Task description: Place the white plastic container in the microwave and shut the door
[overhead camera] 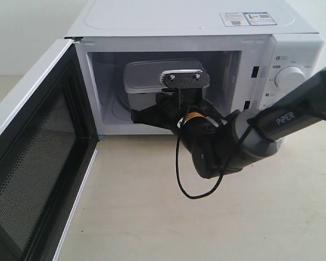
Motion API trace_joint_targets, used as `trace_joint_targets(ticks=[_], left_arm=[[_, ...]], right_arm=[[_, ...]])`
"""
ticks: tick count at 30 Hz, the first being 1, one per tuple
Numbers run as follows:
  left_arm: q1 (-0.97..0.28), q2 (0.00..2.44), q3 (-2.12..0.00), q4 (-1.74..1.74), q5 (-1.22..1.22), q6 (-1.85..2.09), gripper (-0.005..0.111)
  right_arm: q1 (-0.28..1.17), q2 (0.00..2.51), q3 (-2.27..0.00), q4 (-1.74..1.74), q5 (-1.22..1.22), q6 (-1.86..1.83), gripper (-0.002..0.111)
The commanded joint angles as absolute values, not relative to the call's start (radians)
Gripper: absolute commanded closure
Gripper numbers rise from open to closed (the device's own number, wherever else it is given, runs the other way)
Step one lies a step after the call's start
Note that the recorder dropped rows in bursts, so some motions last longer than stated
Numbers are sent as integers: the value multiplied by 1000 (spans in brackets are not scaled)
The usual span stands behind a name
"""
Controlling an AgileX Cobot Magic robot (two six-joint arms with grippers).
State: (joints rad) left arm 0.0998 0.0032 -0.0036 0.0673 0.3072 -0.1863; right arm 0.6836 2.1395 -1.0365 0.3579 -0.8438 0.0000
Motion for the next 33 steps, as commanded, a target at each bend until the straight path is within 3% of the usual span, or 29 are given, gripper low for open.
trace_joint_targets(ticks=[1, 9, 18, 29, 33], left_arm=[[95, 0, 0, 64, 306, -182, 102], [95, 0, 0, 64, 306, -182, 102], [95, 0, 0, 64, 306, -182, 102], [95, 0, 0, 64, 306, -182, 102], [95, 0, 0, 64, 306, -182, 102]], right_arm=[[667, 2142, -1065, 358, -825, -7, 108], [678, 2109, -1004, 356, -803, 27, 108], [749, 1882, -761, 361, -801, 29, 108], [778, 1417, -502, 376, -320, 26, 108], [778, 1128, -420, 376, -167, 26, 108]])
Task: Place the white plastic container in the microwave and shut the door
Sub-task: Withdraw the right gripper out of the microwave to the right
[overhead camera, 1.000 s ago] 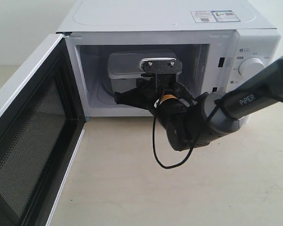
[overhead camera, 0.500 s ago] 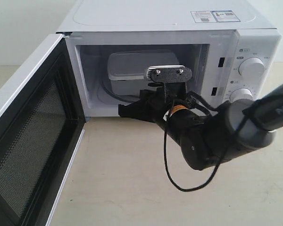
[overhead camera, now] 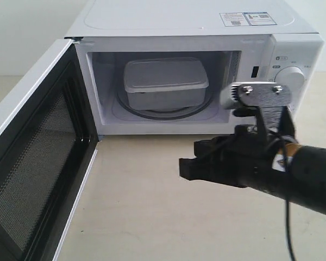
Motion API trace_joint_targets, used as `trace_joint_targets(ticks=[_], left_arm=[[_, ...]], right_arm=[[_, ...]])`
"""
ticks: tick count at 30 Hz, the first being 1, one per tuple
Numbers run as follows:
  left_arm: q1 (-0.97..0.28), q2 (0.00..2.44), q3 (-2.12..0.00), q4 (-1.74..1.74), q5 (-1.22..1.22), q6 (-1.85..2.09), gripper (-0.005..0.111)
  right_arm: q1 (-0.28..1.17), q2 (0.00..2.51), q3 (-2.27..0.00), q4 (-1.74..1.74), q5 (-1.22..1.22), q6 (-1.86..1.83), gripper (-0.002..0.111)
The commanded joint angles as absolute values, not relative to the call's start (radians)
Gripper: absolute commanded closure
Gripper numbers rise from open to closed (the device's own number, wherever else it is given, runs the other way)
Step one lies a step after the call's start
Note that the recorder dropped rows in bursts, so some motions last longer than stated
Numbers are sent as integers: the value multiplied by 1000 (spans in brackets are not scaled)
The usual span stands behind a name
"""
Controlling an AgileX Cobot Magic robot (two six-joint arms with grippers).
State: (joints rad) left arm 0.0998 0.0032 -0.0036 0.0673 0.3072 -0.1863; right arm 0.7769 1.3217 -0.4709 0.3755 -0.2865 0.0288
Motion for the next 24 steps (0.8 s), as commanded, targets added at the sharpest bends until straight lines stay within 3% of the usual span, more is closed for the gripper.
trace_joint_targets(ticks=[1, 8, 15, 18, 24], left_arm=[[95, 0, 0, 64, 306, -182, 102], [95, 0, 0, 64, 306, -182, 102], [95, 0, 0, 64, 306, -182, 102], [95, 0, 0, 64, 306, -182, 102], [95, 0, 0, 64, 306, -182, 102]], right_arm=[[778, 1021, -418, 376, -68, 26, 108], [778, 686, -418, 372, -8, 12, 108], [766, 592, -406, 315, 67, -554, 108], [672, 558, -358, 308, 65, -570, 108], [350, 425, -237, 313, 46, -359, 108]])
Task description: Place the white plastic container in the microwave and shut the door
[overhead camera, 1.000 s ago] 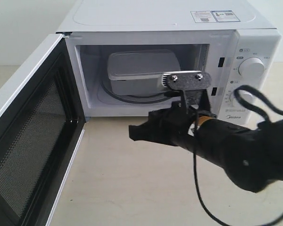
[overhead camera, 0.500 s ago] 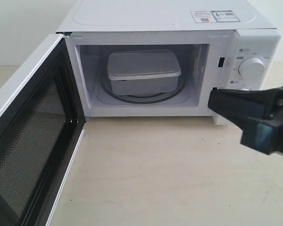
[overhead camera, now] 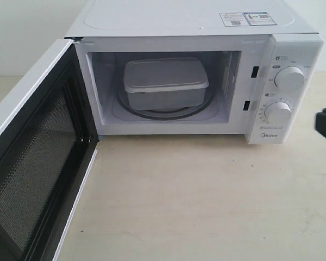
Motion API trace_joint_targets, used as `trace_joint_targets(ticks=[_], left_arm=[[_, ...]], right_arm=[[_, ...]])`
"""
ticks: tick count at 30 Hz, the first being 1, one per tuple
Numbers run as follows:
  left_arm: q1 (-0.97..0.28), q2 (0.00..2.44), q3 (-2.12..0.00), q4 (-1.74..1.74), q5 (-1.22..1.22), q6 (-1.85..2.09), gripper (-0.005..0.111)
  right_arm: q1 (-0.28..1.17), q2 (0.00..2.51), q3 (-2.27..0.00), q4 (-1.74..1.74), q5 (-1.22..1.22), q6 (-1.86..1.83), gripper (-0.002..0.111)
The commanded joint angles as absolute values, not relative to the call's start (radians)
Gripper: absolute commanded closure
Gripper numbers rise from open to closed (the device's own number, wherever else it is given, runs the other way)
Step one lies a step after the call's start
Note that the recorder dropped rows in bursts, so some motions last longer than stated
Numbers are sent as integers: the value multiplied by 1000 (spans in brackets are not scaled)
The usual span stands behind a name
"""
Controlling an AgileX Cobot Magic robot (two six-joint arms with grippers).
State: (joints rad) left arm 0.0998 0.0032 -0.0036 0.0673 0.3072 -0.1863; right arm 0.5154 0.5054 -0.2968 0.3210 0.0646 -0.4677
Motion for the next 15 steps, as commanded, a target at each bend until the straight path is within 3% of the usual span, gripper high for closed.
trace_joint_targets(ticks=[1, 7, 15], left_arm=[[95, 0, 0, 64, 306, -182, 102], [95, 0, 0, 64, 306, -182, 102], [95, 0, 0, 64, 306, -182, 102]], right_arm=[[297, 387, -218, 313, 47, -323, 108], [59, 206, -137, 313, 38, -225, 108], [-50, 51, -4, 324, 28, -135, 108]])
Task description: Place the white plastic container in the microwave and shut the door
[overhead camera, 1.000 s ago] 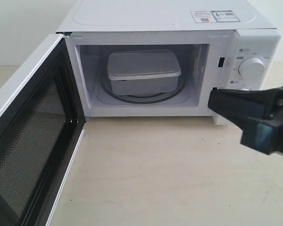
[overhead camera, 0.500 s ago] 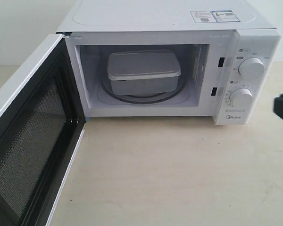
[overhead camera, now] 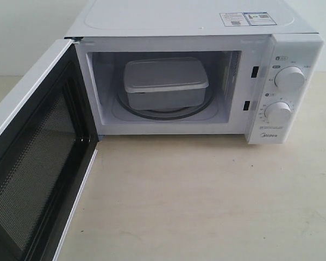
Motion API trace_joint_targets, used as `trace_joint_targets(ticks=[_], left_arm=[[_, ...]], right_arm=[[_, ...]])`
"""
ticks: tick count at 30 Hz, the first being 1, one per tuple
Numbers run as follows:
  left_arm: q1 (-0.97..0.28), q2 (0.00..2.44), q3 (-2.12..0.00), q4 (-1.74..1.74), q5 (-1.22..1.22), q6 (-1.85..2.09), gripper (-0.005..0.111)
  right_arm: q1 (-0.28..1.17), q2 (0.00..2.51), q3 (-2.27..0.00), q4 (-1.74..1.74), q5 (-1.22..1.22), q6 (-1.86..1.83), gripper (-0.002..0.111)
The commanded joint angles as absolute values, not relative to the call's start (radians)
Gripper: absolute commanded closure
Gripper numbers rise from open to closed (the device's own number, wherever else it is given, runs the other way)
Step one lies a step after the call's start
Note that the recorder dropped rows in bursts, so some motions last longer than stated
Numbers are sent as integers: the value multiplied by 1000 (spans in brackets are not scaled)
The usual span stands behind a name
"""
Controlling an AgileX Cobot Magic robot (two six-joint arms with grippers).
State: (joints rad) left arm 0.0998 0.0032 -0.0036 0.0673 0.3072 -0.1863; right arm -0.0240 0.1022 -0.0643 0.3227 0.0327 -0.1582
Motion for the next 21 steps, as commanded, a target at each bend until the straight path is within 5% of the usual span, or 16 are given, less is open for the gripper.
trace_joint_targets(ticks=[1, 15, 21], left_arm=[[95, 0, 0, 64, 306, -182, 102], [95, 0, 0, 64, 306, -182, 102], [95, 0, 0, 64, 306, -182, 102]], right_arm=[[-50, 39, 0, 324, 26, -141, 108], [-50, 10, 0, 287, 202, -241, 108], [-50, 8, 0, -56, 226, 108, 108]])
